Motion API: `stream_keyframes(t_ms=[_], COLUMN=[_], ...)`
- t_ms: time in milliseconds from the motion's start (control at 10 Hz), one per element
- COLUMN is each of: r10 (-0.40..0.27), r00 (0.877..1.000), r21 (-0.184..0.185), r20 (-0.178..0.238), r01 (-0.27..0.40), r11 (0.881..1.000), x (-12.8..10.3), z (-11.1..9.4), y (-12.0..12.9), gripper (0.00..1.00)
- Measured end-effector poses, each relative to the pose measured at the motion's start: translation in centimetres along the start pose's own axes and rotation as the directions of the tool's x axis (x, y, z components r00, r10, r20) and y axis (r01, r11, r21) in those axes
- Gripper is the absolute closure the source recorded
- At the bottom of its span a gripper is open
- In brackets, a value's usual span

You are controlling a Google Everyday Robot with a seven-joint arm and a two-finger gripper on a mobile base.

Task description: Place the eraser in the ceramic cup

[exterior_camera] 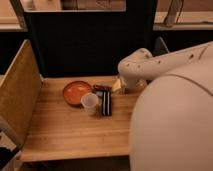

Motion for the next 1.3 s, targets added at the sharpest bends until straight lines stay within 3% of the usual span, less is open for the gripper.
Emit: stream_keyframes(t_ms=[200, 500, 1000, 1300], r10=[0.014, 0.02, 0.021, 0.008], r00=[0.998, 0.993, 0.992, 0.987], r21=[-0.041, -0.079, -0.068, -0.075], r20=[-0.054, -0.119, -0.125, -0.163], r01=[-0.016, -0.03, -0.03, -0.02], r11=[0.999, 0.996, 0.997, 0.997], x=[0.0, 0.1, 0.6, 2.2], z=[2.3, 5.2, 5.2, 6.1], y=[3.0, 5.5, 4.4, 4.0], gripper=[0.2, 0.2, 0.2, 0.2])
